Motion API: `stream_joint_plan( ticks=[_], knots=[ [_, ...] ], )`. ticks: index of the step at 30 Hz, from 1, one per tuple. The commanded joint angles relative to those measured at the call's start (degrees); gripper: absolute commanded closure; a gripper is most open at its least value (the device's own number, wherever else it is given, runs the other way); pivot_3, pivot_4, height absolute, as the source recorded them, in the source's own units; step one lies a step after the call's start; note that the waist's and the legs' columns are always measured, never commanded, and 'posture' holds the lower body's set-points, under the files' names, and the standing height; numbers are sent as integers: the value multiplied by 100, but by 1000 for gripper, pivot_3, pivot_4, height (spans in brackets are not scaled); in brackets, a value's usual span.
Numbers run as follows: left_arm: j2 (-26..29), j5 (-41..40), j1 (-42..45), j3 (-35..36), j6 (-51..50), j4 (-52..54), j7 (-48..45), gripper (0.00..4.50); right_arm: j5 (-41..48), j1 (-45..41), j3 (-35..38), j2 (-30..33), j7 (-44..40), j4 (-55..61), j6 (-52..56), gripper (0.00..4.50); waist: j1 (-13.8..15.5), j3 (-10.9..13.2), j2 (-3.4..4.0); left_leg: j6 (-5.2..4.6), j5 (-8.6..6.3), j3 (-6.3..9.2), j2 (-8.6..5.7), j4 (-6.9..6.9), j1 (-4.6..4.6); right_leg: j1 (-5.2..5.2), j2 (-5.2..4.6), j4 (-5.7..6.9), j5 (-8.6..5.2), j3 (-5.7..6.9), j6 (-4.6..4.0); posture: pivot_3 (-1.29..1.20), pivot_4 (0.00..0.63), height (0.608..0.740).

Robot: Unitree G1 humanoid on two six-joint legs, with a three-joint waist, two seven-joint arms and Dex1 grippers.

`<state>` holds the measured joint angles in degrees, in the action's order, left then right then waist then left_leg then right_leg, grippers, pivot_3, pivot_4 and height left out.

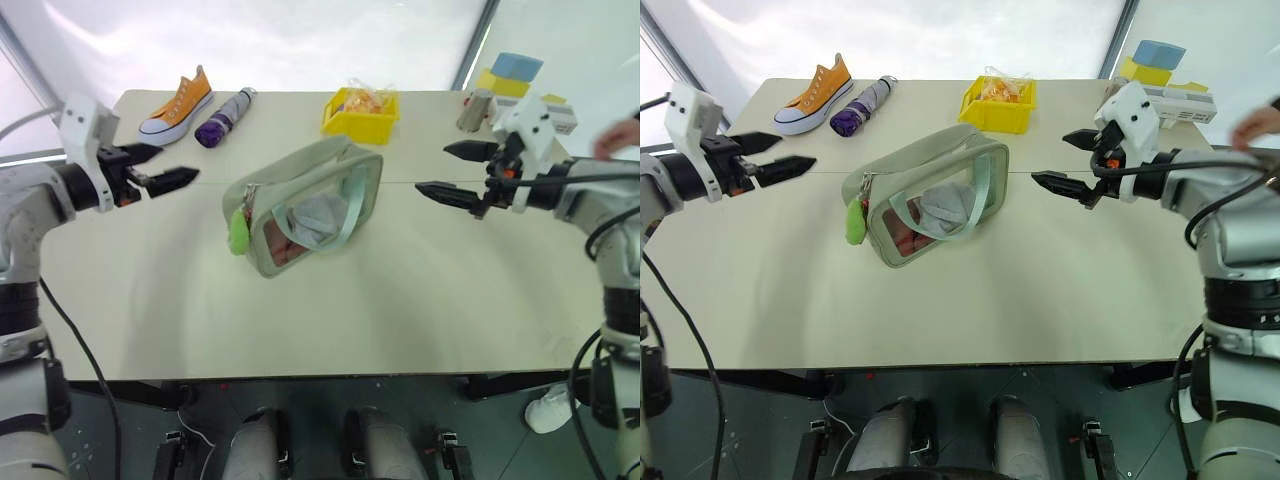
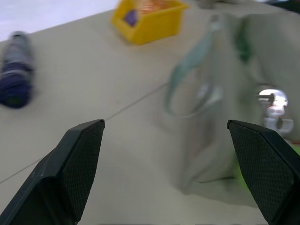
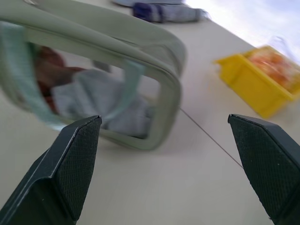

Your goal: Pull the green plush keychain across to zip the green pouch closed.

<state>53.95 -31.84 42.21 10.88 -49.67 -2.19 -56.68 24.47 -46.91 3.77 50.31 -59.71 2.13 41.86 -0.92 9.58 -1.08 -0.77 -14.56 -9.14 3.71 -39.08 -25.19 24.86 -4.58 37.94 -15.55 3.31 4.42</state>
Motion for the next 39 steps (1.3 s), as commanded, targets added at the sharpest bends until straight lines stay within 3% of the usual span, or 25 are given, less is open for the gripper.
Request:
stream_joint_plan(
  ticks=[1,9,13,22,31,34,39],
  knots=[
    [132,-106,200,19,77,215,-185,21,-56,-212,-130,10,-184,-147,-246,0,12,0,0,0,0,0,0,0,0,0,0,0,0,0,0,0,150,740],
    [141,97,187,22,300,157,30,21,-300,-391,-393,-108,-286,-393,-788,0,10,0,0,0,0,-2,-2,-4,-15,15,0,2,0,-1,1,0,150,740],
    [113,79,303,-54,294,278,16,21,-630,-893,-744,-551,-321,-812,-1460,0,-26,1,1,0,0,-9,-4,-6,-13,18,1,3,1,-2,1,0,150,740],
    [-57,-1041,345,13,-732,1856,83,21,-1656,-2040,-1678,-1535,-1143,-3270,-3637,0,18,2,1,1,1,-9,-2,-7,-21,25,-1,10,1,-5,1,0,150,740],
    [15,-1363,-294,257,-980,2735,640,21,-2575,-2765,-1948,-2153,-1036,-5562,-5442,0,-29,4,4,6,4,-4,-1,-7,-18,24,2,14,1,-6,1,0,150,740],
    [94,-1297,-354,291,-884,2664,749,0,-2706,-2924,-1909,-2187,-1041,-5886,-5677,817,-30,5,5,6,4,-3,-1,-7,-16,22,2,14,1,-6,1,0,150,740],
    [187,-1211,-361,257,-732,2522,792,0,-2740,-3008,-1815,-2061,-1263,-5871,-5710,3446,-23,5,5,7,5,-3,-1,-7,-16,20,1,14,1,-6,1,0,150,740]
  ],
)
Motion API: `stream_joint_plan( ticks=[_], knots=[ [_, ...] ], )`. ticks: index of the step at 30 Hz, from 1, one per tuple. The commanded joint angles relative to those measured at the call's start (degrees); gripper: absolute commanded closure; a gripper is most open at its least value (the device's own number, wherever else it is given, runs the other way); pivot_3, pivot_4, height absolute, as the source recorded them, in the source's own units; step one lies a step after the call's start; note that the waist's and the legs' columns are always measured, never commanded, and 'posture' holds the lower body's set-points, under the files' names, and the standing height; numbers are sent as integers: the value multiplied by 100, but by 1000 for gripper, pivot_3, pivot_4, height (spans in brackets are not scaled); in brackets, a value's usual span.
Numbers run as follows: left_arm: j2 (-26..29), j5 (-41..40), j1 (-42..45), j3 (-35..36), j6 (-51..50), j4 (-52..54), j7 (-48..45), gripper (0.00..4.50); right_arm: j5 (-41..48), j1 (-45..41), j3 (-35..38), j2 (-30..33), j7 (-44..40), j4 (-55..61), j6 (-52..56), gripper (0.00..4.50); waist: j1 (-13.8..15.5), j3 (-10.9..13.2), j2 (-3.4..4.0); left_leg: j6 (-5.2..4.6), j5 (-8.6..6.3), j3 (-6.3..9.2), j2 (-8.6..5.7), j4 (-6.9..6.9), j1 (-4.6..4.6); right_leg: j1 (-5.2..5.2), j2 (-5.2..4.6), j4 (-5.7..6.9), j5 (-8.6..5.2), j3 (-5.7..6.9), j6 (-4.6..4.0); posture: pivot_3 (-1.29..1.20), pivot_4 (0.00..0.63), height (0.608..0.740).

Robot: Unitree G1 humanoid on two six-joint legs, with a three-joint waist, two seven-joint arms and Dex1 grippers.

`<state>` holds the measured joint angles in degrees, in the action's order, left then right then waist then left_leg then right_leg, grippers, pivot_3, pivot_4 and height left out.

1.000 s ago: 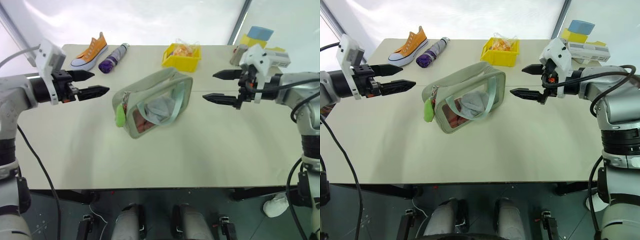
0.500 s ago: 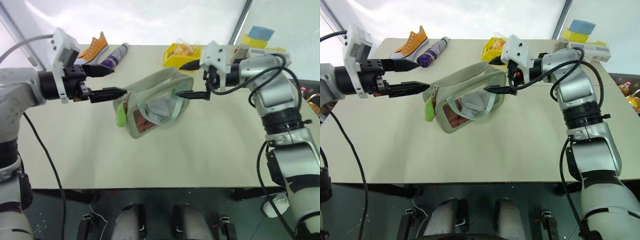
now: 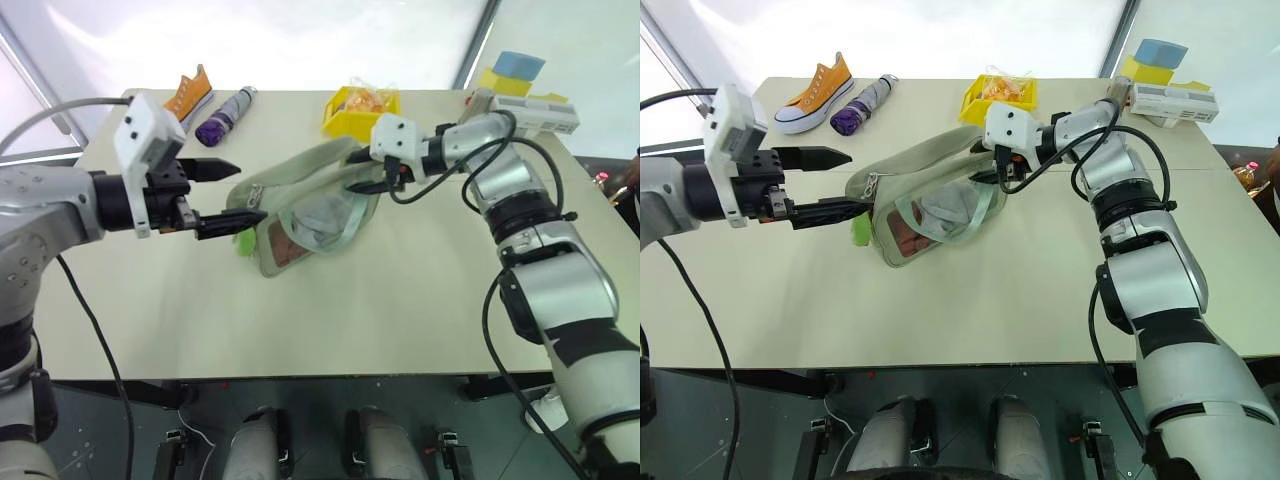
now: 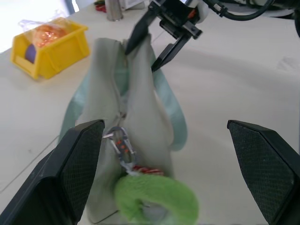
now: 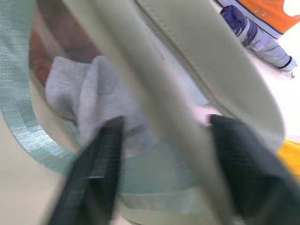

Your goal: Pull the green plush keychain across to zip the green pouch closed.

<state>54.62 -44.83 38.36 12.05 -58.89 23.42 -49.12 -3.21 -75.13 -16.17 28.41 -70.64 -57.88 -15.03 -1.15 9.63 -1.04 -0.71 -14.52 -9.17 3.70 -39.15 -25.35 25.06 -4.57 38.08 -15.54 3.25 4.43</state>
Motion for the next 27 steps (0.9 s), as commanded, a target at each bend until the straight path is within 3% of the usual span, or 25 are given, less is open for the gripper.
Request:
stream_joint_plan(
  ticks=[1,2,5,9,13,19,22,24,27],
  knots=[
    [148,128,24,140,226,-89,36,0,35,-151,198,237,-278,284,59,3928,1,0,1,0,0,0,0,0,0,0,0,0,0,0,0,0,150,740],
    [194,190,11,142,285,-163,22,0,68,-80,225,390,-446,549,275,4455,5,2,3,0,0,0,0,0,0,0,0,0,0,0,0,0,150,740],
    [339,338,-9,171,466,-426,-53,0,327,331,287,872,-1101,1929,1360,4455,48,5,7,0,0,2,0,0,-3,1,0,0,0,1,0,0,150,740],
    [387,431,18,97,648,-633,-139,0,572,970,285,1209,-1296,3798,2965,4455,29,4,6,0,0,1,0,-1,-2,1,-3,-1,0,1,0,0,150,740],
    [239,462,96,-57,743,-679,-132,0,664,1589,262,1177,-978,5039,4016,4455,-20,3,8,1,0,-3,1,2,1,7,2,3,0,1,-1,0,150,740],
    [116,505,169,-222,809,-740,-150,0,630,1892,324,929,-319,5508,4543,4455,-50,2,6,1,0,-9,-1,2,5,6,4,3,0,0,-1,0,150,740],
    [69,574,161,-262,868,-813,-150,0,519,1859,372,956,-72,5425,4411,3474,-56,2,7,1,0,-9,-1,2,5,6,5,3,0,1,-1,0,150,740],
    [65,634,120,-262,912,-874,-159,0,503,1874,478,1108,-1,5440,4326,2513,-26,2,6,1,0,-9,-3,2,3,6,3,3,0,1,-1,0,150,740],
    [192,775,-55,-210,1014,-1020,-234,0,605,1947,689,1445,4,5714,4463,2513,41,2,6,1,0,-9,-4,1,-1,10,0,2,0,0,-1,0,150,740]
  ],
)
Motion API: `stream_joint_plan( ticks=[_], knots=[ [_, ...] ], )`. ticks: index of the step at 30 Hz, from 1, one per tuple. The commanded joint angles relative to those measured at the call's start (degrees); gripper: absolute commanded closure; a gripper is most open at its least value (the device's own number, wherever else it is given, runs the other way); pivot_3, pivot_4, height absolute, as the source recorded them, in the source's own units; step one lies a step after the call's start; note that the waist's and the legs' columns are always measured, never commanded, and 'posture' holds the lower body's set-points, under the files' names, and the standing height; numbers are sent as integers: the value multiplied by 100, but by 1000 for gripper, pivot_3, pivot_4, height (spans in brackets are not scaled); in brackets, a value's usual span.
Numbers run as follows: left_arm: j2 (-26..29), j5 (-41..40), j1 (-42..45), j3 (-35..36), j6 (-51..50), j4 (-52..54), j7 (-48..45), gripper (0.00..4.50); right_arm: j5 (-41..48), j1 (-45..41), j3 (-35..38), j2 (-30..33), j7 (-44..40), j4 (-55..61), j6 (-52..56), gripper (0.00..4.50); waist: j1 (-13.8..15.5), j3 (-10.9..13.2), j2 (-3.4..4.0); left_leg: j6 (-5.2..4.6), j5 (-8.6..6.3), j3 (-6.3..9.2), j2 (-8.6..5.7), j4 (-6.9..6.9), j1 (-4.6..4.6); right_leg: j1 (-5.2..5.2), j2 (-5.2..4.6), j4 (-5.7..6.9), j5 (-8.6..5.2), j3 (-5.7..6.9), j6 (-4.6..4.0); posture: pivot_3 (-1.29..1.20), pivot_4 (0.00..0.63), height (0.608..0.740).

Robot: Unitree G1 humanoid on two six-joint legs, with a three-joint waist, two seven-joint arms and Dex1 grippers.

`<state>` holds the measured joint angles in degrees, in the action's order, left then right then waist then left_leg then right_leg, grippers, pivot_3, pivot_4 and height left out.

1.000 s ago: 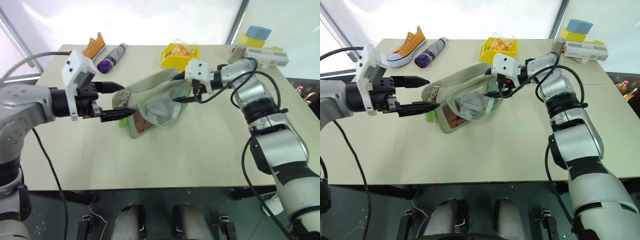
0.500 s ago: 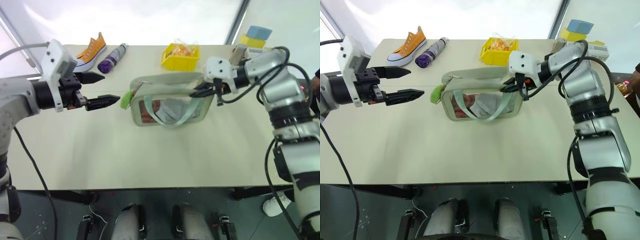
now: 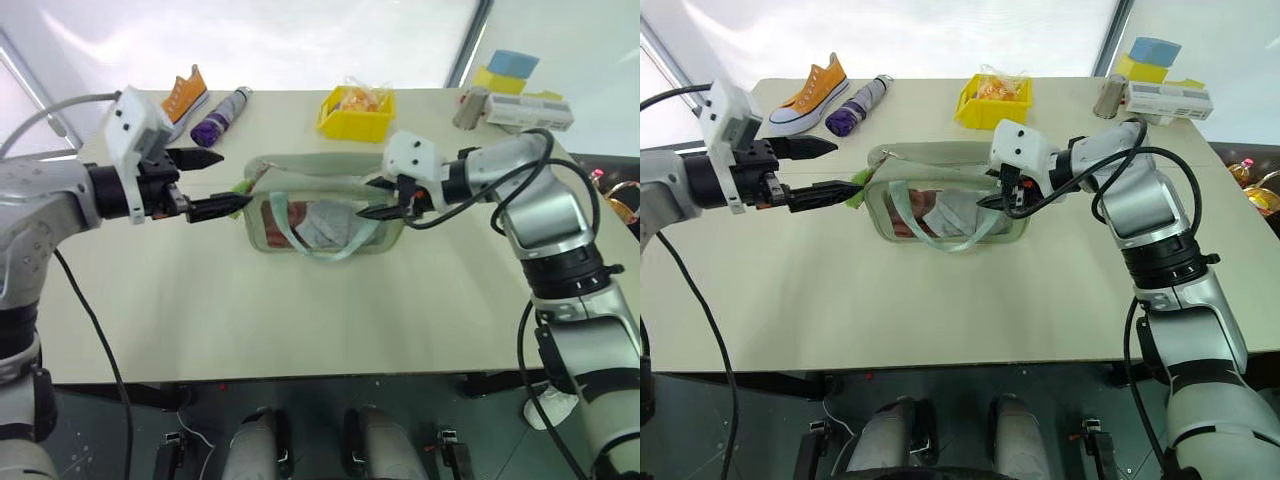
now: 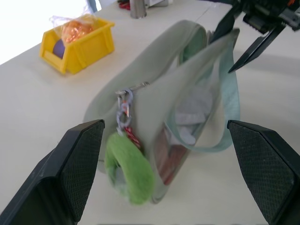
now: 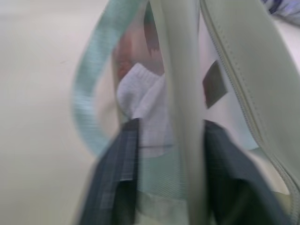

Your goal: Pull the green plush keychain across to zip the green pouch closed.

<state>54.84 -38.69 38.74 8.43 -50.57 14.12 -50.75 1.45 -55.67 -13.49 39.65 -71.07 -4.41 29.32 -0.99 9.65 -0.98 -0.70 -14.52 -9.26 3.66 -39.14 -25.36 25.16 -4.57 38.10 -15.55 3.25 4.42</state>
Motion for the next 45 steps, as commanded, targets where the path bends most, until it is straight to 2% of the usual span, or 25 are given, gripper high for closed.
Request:
stream_joint_plan(
  ticks=[1,6,10,13,15,20,23,30,37,41,45],
  knots=[
    [230,231,-187,172,240,-146,-106,0,162,50,483,438,55,482,79,2513,38,0,0,0,0,1,0,0,-1,-1,-1,0,0,0,0,0,150,740],
    [253,432,-553,223,503,-402,-140,0,146,428,547,693,298,756,80,2513,22,-2,-4,-1,0,3,1,0,1,-4,-1,-2,0,1,0,0,150,740],
    [14,547,-516,44,607,-507,-27,0,48,712,466,667,474,546,-250,2513,21,-2,-3,-1,0,1,-1,0,0,-3,0,-2,0,1,0,0,150,740],
    [-243,711,-409,-125,702,-582,119,0,113,763,422,563,538,454,-333,3343,30,-2,-4,-1,0,2,-3,-1,1,-6,0,-2,0,1,0,0,150,740],
    [-375,800,-369,-199,749,-630,165,0,144,738,400,490,578,395,-365,4345,26,-3,-4,-1,0,2,-3,-1,1,-6,0,-2,0,2,0,0,150,740],
    [-632,932,-346,-313,838,-711,205,0,139,663,347,385,603,363,-432,4440,-13,-3,-4,0,0,1,-1,-1,4,-6,3,-1,0,1,0,0,150,740],
    [-693,1042,-383,-332,987,-757,168,796,97,625,322,345,647,344,-456,4500,-12,-3,-4,0,0,0,0,-1,5,-6,3,-1,0,1,0,0,150,740],
    [-583,1116,-221,-356,1081,-861,-114,4430,108,568,346,244,762,287,-460,4500,-14,-3,-4,0,0,-1,1,-1,5,-6,3,-1,0,1,0,0,150,740],
    [-1316,535,1285,-337,402,-867,188,4477,61,543,325,160,847,211,-541,4500,28,-5,-8,-1,0,4,-4,-6,2,-12,1,-2,0,2,1,0,150,740],
    [-1688,690,1349,-730,446,-809,253,4477,31,480,301,76,929,220,-511,4500,-6,-7,-4,0,0,2,-3,-3,14,-17,2,1,1,1,1,0,150,740],
    [-1656,1169,1237,-1023,830,-1021,259,4477,-14,420,293,36,995,194,-487,4500,-20,-6,-3,1,1,0,-1,-2,16,-17,7,0,1,0,1,0,150,740]
  ],
)
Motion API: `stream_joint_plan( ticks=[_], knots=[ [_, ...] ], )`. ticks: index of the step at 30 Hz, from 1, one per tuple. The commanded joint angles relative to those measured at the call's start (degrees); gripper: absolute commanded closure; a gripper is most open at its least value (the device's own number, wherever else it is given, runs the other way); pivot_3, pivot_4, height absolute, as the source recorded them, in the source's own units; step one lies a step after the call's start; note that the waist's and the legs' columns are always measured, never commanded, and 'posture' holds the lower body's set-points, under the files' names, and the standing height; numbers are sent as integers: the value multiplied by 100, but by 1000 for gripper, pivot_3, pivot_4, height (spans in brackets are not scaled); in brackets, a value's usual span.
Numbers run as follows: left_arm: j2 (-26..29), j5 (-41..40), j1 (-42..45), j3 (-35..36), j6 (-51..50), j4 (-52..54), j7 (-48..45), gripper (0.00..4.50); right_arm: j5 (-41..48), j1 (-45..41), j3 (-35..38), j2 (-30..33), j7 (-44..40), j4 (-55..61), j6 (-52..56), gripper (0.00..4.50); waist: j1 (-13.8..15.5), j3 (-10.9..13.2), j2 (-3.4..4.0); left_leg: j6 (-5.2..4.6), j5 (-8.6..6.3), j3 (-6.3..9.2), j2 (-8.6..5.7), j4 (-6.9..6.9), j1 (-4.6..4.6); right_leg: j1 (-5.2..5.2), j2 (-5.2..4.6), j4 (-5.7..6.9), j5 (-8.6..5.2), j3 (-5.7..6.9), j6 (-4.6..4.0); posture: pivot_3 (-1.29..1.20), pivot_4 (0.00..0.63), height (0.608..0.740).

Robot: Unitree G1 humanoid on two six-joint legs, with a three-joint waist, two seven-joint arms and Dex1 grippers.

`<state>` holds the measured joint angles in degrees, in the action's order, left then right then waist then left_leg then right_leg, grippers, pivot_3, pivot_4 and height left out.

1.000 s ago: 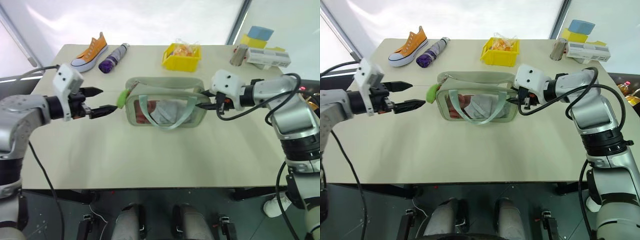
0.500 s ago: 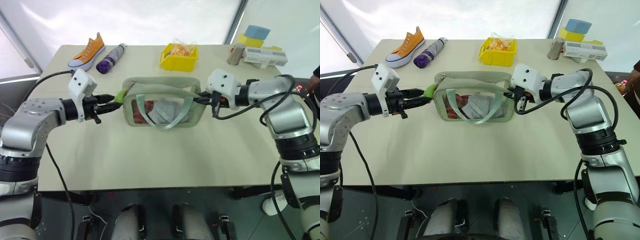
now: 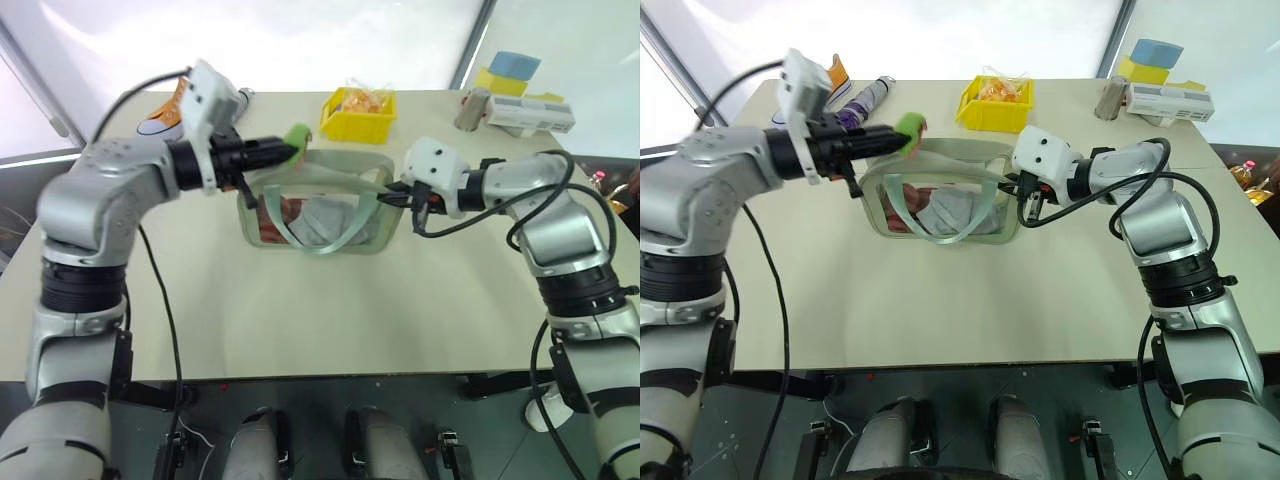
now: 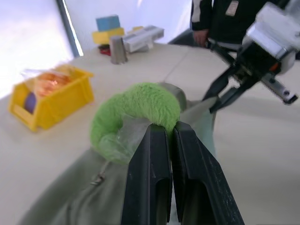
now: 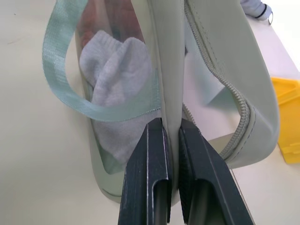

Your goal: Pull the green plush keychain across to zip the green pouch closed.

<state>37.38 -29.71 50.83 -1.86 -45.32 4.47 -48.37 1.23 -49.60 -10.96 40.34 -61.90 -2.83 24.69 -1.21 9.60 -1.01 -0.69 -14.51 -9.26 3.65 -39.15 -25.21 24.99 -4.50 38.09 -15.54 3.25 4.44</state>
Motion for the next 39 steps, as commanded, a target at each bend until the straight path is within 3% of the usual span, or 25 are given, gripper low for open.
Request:
stream_joint_plan(
  ticks=[1,3,4,9,15,18,22,27,30,34,37,39],
  knots=[
    [88,319,29,7,358,-97,18,4477,7,-192,41,-35,80,36,-18,4500,9,0,0,0,0,0,0,0,0,0,0,0,0,0,0,0,150,740],
    [104,409,42,29,471,-220,-19,4477,10,-200,46,-38,81,36,-3,4500,23,0,0,0,0,0,0,-1,-1,-1,0,0,0,0,0,0,150,740],
    [136,448,59,40,517,-273,-60,3812,9,-213,44,-44,81,23,6,4500,26,0,0,0,0,0,0,-1,-1,-1,-1,0,0,0,0,0,150,740],
    [406,232,254,325,183,-312,-233,1510,-27,-264,34,-80,94,-79,-24,4500,18,1,-1,0,0,1,0,0,-2,0,-2,-1,0,1,0,0,150,740],
    [1079,17,-63,582,-52,-155,-701,1510,-21,-305,43,-98,82,-145,-50,4500,14,1,0,0,0,1,1,1,-4,4,-2,0,0,1,0,0,150,740],
    [1256,311,-706,413,303,-130,-827,1510,-20,-341,33,-118,77,-183,-59,4500,9,1,1,0,0,1,1,1,-3,2,-5,0,0,1,0,0,150,740],
    [936,636,-1073,282,746,-340,-540,1510,-19,-373,7,-147,72,-213,-62,4500,36,1,-1,0,0,1,1,0,-4,2,-4,0,0,2,-1,0,150,740],
    [403,776,-787,334,1025,-884,-204,1510,1,-386,-37,-189,42,-229,-40,4500,46,1,-3,-2,-1,2,-2,-3,-11,2,-5,-2,0,3,-1,0,150,740],
    [368,744,-786,326,1040,-860,-314,2298,-3,-413,-47,-204,35,-257,-49,4500,14,1,-2,-2,-1,1,-2,-2,-10,4,-4,-1,0,3,-1,0,150,740],
    [405,650,-950,357,950,-655,-446,4324,4,-480,-37,-218,47,-283,-41,4500,21,1,-2,-1,0,1,0,-1,-9,6,-4,1,0,3,0,0,150,740],
    [419,648,-1018,362,881,-545,-497,4460,64,-509,-7,-212,8,-236,33,4500,28,1,-2,-1,-1,1,0,-2,-11,6,-6,0,0,3,0,0,150,740],
    [428,692,-1004,337,802,-525,-462,4500,111,-529,38,-132,-85,-212,52,3712,30,1,-2,-1,-1,1,0,-2,-11,6,-6,0,0,3,0,0,150,740]
  ],
)
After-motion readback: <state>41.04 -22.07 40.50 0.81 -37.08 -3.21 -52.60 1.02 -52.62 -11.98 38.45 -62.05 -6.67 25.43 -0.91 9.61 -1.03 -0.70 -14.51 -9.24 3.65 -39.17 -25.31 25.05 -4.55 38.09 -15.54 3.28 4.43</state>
